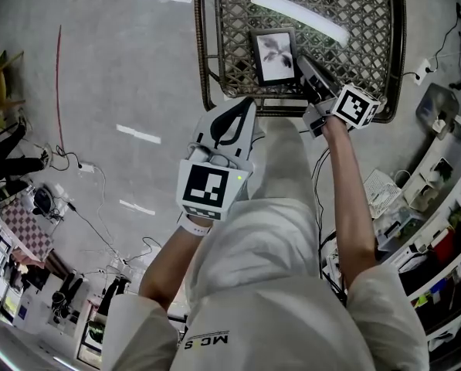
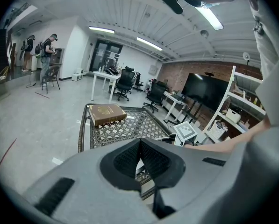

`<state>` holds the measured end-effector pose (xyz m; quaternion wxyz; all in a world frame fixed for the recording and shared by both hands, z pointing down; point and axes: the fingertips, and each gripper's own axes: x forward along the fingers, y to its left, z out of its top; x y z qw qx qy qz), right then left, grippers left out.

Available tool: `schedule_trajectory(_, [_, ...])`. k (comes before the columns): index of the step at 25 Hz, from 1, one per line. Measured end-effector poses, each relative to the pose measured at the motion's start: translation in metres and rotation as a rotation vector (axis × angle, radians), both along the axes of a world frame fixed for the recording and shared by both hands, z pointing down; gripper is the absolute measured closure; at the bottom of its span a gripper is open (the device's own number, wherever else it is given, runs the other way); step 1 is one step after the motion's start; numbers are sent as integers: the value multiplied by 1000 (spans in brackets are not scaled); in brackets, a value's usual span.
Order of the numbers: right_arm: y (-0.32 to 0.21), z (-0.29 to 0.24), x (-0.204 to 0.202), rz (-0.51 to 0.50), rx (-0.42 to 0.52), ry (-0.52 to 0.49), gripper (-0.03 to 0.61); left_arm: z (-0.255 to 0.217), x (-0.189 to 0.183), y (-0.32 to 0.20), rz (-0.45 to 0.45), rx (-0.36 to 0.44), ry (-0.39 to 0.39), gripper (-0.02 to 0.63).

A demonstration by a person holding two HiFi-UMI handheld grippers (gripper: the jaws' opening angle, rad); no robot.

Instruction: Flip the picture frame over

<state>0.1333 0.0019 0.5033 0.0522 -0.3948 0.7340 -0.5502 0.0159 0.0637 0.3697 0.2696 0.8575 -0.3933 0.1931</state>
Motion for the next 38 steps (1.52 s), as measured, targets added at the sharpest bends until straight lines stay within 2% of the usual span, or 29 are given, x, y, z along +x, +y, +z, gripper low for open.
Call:
schedule_trajectory(7, [1,-12,3,-26,44,62,560,-8,9,-1,2,15,1,589])
schedule_trajectory(16, [13,-44,15,-109,121,247,560,-33,25,-4,-8,56,-2,589])
schedule_trajectory(29, [28,-136,19,-213,272,449,560,-83,22,-3,-70,107,5,589])
schedule_trajectory(38, [35,-208,14,-209,406,524,560,-124,8,0,-94,165,10,589])
